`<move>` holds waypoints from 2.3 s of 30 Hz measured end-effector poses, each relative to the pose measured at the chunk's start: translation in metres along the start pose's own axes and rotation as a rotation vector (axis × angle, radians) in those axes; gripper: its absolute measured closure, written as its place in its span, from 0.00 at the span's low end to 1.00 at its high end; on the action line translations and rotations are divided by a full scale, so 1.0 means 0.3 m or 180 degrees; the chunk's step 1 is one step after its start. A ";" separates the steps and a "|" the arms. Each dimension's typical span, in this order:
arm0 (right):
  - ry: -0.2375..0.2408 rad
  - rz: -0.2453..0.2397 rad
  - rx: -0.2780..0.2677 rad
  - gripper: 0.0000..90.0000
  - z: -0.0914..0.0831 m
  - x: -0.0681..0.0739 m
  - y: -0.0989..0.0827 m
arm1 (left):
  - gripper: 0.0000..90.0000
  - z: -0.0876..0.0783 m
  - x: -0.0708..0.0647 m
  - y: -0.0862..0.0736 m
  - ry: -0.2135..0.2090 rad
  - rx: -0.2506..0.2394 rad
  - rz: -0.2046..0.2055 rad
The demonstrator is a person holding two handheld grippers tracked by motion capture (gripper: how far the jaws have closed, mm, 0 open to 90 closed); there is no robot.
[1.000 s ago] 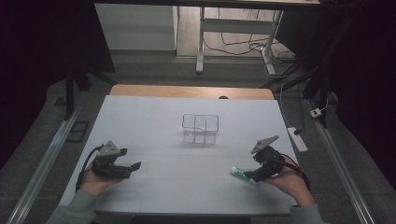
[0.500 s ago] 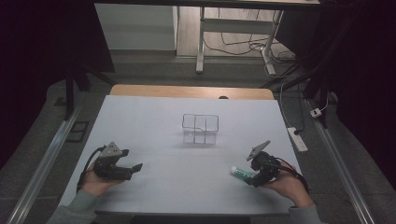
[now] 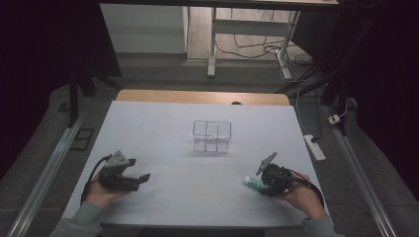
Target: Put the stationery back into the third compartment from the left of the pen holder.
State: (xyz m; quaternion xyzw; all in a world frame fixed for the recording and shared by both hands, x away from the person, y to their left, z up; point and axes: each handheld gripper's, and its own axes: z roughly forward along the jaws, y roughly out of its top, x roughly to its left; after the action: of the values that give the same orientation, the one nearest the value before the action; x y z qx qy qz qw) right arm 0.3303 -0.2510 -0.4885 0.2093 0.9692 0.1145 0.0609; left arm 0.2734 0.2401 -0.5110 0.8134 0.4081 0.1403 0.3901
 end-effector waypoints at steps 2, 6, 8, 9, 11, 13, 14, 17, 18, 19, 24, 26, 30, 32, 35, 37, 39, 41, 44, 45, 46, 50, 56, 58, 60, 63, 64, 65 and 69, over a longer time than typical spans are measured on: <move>-0.0068 0.0034 -0.0146 0.72 -0.020 -0.005 0.000 | 0.20 -0.001 -0.001 0.000 0.0002 -0.0009 0.0019; -0.0101 0.0139 -0.0483 0.72 -0.068 -0.012 -0.004 | 0.21 -0.001 -0.002 0.000 0.0004 -0.0011 0.0030; -0.0061 0.0196 -0.0632 0.72 -0.088 -0.017 -0.007 | 0.21 0.000 -0.004 0.000 0.0013 -0.0002 0.0045; -0.0038 0.0231 -0.0673 0.72 -0.091 -0.020 -0.010 | 0.21 0.001 -0.006 0.000 0.0015 0.0005 0.0051; -0.0033 0.0251 -0.0665 0.72 -0.088 -0.020 -0.011 | 0.21 0.001 -0.007 0.000 0.0019 0.0008 0.0058; -0.0001 0.0281 -0.0670 0.72 -0.082 -0.025 -0.012 | 0.21 0.001 -0.008 0.001 0.0026 0.0006 0.0065; 0.0000 0.0290 -0.0697 0.72 -0.079 -0.026 -0.012 | 0.21 0.000 -0.008 0.001 0.0027 0.0000 0.0073; 0.0103 0.0351 -0.0782 0.72 -0.080 -0.031 -0.007 | 0.21 0.000 -0.010 0.002 0.0030 -0.0009 0.0084; 0.0103 0.0351 -0.0782 0.72 -0.080 -0.031 -0.007 | 0.21 0.000 -0.011 0.002 0.0030 -0.0008 0.0094; 0.0126 0.0350 -0.0799 0.72 -0.080 -0.031 -0.005 | 0.21 0.001 -0.014 0.003 0.0035 -0.0011 0.0109; 0.0207 0.0399 -0.0911 0.72 -0.081 -0.026 0.008 | 0.22 0.001 -0.024 0.006 0.0037 -0.0019 0.0184; 0.0176 0.0449 -0.0979 0.72 -0.082 -0.026 0.012 | 0.22 0.002 -0.027 0.007 0.0040 -0.0013 0.0205; 0.0195 0.0515 -0.1106 0.72 -0.084 -0.029 0.016 | 0.22 0.004 -0.031 0.008 0.0047 -0.0003 0.0223; 0.0241 0.0553 -0.1143 0.72 -0.084 -0.028 0.019 | 0.22 0.004 -0.034 0.010 0.0049 -0.0005 0.0232; 0.0276 0.0550 -0.1183 0.72 -0.082 -0.025 0.028 | 0.22 0.007 -0.045 0.016 0.0030 0.0003 0.0270; 0.0344 0.0546 -0.1223 0.72 -0.079 -0.018 0.038 | 0.22 0.011 -0.054 0.020 -0.0002 0.0022 0.0326; 0.0356 0.0537 -0.1235 0.72 -0.078 -0.015 0.042 | 0.23 0.014 -0.063 0.024 -0.0028 0.0030 0.0377; 0.0378 0.0537 -0.1253 0.72 -0.076 -0.010 0.050 | 0.23 0.016 -0.069 0.028 -0.0036 0.0033 0.0410; 0.0387 0.0530 -0.1265 0.72 -0.072 -0.002 0.063 | 0.23 0.019 -0.076 0.031 -0.0044 0.0031 0.0432; 0.0394 0.0536 -0.1264 0.72 -0.072 0.001 0.067 | 0.23 0.020 -0.078 0.032 -0.0044 0.0031 0.0438; 0.0410 0.0533 -0.1287 0.72 -0.069 0.003 0.071 | 0.23 0.021 -0.080 0.034 -0.0045 0.0032 0.0447; 0.0439 0.0542 -0.1286 0.72 -0.065 0.013 0.092 | 0.23 0.027 -0.093 0.043 -0.0073 0.0025 0.0490; 0.0487 0.0548 -0.1290 0.72 -0.053 0.026 0.128 | 0.23 0.040 -0.118 0.061 -0.0123 0.0044 0.0577; 0.0499 0.0546 -0.1299 0.72 -0.048 0.029 0.140 | 0.23 0.042 -0.125 0.067 -0.0132 0.0034 0.0603; 0.0511 0.0537 -0.1296 0.72 -0.045 0.032 0.150 | 0.23 0.045 -0.130 0.073 -0.0136 0.0023 0.0618; 0.0514 0.0535 -0.1301 0.72 -0.045 0.033 0.164 | 0.23 0.049 -0.137 0.080 -0.0144 0.0021 0.0638; 0.0516 0.0538 -0.1303 0.72 -0.047 0.034 0.168 | 0.23 0.051 -0.139 0.083 -0.0146 0.0022 0.0646; 0.0515 0.0538 -0.1310 0.72 -0.047 0.035 0.171 | 0.23 0.052 -0.142 0.085 -0.0146 0.0017 0.0652; 0.0529 0.0532 -0.1287 0.72 -0.039 0.041 0.189 | 0.23 0.056 -0.151 0.094 -0.0137 0.0012 0.0682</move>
State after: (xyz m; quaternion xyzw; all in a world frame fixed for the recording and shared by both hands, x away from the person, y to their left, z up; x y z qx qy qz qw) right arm 0.3393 -0.1979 -0.4640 0.2622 0.9075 0.3278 0.0119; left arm 0.2699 0.1861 -0.4968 0.8559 0.3105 0.1630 0.3801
